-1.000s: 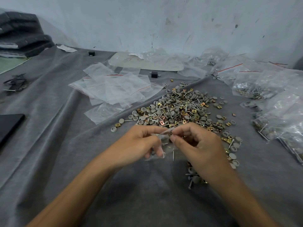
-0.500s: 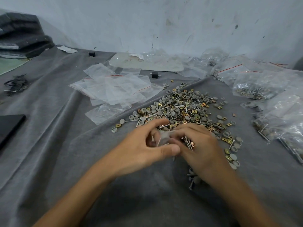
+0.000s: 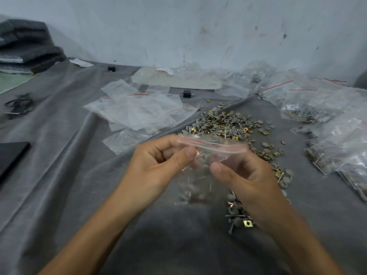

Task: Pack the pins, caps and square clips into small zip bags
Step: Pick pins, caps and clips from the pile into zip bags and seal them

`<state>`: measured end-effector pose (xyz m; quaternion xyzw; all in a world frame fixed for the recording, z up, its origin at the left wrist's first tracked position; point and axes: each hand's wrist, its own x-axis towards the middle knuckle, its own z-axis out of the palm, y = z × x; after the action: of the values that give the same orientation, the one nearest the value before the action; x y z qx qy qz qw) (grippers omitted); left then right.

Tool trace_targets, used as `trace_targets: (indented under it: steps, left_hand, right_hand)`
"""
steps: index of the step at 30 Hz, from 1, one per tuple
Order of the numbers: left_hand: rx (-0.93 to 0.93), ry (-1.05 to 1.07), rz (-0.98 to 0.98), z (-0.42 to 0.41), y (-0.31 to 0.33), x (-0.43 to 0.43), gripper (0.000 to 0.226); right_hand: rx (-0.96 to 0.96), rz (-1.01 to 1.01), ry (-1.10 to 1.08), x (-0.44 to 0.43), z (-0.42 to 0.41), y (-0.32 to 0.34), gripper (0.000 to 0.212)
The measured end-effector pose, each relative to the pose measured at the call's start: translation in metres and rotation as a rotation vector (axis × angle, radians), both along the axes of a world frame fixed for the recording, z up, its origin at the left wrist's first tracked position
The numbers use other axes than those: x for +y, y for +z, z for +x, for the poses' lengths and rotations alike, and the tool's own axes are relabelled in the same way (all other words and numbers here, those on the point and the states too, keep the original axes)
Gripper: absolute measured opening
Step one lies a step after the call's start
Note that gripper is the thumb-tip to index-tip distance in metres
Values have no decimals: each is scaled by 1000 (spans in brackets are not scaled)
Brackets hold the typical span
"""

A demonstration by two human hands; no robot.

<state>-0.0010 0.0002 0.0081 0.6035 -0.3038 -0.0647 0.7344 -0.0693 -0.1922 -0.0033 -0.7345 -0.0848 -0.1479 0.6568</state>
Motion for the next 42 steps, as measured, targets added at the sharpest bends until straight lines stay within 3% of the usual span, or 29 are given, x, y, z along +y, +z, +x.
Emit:
trace_targets:
  steps: [4, 12, 23, 35, 42]
  left_hand:
    - [93, -19, -42, 0, -2, -1, 23]
    - [-27, 131, 27, -2, -1, -9, 12]
    - [-76, 73, 123, -10, -8, -15, 12]
    - [-63, 86, 108, -16, -6, -18, 11]
    - [-69, 93, 134, -12, -8, -16, 13]
  right_hand:
    - [42, 60, 19, 2, -3, 4, 19]
    - [69, 61, 50, 3, -4, 8, 19]
    - [-11, -3, -125, 4, -3, 3, 20]
    - [-36, 17, -104, 6, -4, 5, 1]
    - [-49, -9, -110, 6, -6, 8, 3]
